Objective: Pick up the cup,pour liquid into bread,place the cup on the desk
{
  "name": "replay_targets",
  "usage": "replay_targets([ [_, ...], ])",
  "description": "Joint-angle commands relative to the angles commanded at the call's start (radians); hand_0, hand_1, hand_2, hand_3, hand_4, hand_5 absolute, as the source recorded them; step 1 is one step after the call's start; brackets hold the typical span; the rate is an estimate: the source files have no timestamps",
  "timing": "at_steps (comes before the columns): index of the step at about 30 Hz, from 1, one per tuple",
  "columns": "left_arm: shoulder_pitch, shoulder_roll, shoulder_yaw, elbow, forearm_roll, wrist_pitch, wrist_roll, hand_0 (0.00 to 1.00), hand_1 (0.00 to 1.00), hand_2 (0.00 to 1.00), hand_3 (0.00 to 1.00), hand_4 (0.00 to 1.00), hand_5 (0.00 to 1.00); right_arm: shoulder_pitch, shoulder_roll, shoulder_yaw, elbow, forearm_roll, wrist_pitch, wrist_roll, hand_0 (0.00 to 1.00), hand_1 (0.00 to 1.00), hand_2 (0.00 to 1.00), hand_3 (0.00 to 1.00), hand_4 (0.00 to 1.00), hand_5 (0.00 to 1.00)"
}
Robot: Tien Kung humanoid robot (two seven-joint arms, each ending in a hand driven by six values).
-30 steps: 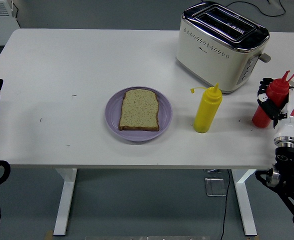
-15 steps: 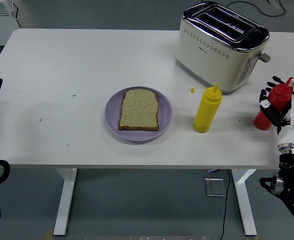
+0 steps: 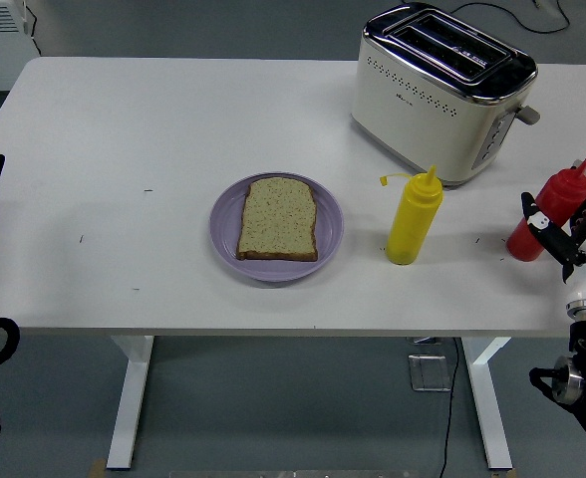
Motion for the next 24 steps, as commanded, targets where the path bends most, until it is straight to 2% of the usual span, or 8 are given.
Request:
replay_targets([
  [8, -0.002, 0.000, 0.001, 0.000, 0.000, 0.000, 0.000, 0.786, 0.737, 0.740, 0.694, 0.508, 0.998, -0.104, -0.024, 0.064, 0.094, -0.040, 0.013, -0.013, 0.941, 0.853, 0.957, 0.998, 0.853, 0.122],
  [14, -0.005, 0.002, 0.001, -0.001, 0.000, 0.001, 0.000, 0.787, 0.737, 0.739, 0.694, 0.508, 0.998, -0.201, -0.032, 0.150, 0.161, -0.060, 0.016, -0.017, 0.940, 0.850, 0.952, 0.998, 0.853, 0.125],
  [18, -0.006, 0.003, 0.003, -0.001, 0.000, 0.000, 0.000, 0.786, 0.738, 0.740, 0.694, 0.509, 0.998, -0.229, -0.034, 0.178, 0.183, -0.067, 0.017, -0.020, 0.928, 0.840, 0.934, 0.998, 0.851, 0.132],
  [22, -0.007, 0.004, 0.005, -0.001, 0.000, 0.000, 0.000, 0.786, 0.738, 0.740, 0.694, 0.509, 0.998, -0.270, -0.026, 0.237, 0.226, -0.045, -0.003, 0.000, 0.928, 0.840, 0.934, 0.998, 0.851, 0.132],
  [23, -0.007, 0.005, 0.005, -0.002, 0.000, 0.000, 0.000, 0.786, 0.737, 0.740, 0.694, 0.510, 0.998, -0.275, -0.024, 0.247, 0.232, -0.041, -0.008, 0.005, 0.880, 0.792, 0.891, 0.939, 0.840, 0.163],
  [24, -0.006, 0.005, 0.006, -0.002, 0.000, 0.000, 0.000, 0.786, 0.737, 0.740, 0.694, 0.510, 0.998, -0.282, -0.021, 0.267, 0.246, -0.032, -0.010, 0.011, 0.880, 0.792, 0.891, 0.939, 0.840, 0.163],
])
